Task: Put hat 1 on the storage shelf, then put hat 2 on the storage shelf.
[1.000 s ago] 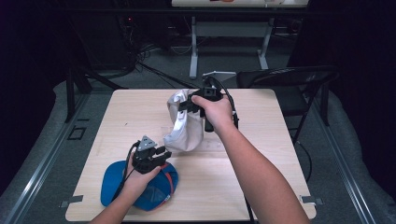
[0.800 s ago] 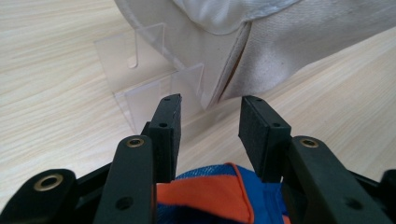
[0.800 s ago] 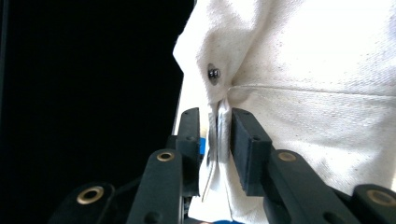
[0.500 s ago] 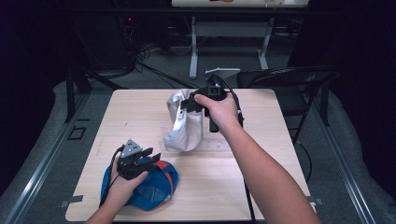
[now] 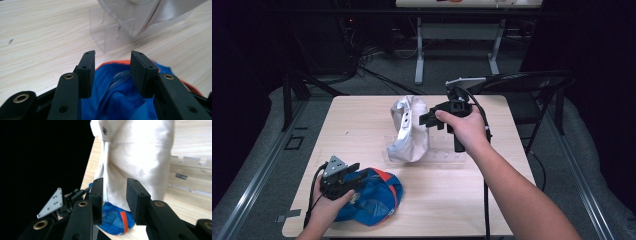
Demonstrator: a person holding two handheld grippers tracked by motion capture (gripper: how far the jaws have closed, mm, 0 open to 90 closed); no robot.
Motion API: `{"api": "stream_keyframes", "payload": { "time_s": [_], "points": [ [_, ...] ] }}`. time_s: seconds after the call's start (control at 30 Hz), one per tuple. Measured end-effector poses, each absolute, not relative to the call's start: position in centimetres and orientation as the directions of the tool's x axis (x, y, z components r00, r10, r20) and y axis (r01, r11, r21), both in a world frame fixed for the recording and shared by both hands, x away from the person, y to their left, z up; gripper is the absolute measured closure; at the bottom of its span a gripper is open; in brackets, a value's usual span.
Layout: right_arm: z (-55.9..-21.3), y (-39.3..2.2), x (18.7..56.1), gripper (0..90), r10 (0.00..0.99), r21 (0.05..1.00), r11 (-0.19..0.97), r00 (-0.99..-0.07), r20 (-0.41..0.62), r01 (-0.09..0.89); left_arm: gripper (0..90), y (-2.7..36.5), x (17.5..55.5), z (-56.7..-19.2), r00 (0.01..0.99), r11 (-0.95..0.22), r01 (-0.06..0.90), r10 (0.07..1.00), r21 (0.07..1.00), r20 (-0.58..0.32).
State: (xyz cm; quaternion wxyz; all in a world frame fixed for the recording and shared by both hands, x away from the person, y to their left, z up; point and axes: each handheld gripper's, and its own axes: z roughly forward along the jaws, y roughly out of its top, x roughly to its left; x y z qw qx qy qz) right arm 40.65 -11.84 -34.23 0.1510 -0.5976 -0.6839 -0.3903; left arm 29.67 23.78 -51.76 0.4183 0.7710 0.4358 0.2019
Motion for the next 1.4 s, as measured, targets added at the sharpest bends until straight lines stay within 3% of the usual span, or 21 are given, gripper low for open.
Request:
{"api": "stream_keyframes", "payload": {
  "time_s": [0.6, 1.4],
  "points": [
    [-37.1, -14.4, 36.7, 66.7, 0.708, 0.407, -0.008, -0.282, 0.647, 0.913, 55.4, 26.8, 29.5, -52.7, 0.467, -0.216, 0.532, 0.882, 0.819, -0.070],
    [-46.9, -12.8, 33.6, 66.4, 0.735, 0.385, 0.040, -0.288, 0.614, 0.922, 54.7, 27.1, 29.6, -53.0, 0.452, -0.208, 0.535, 0.889, 0.819, -0.069]
  ]
}}
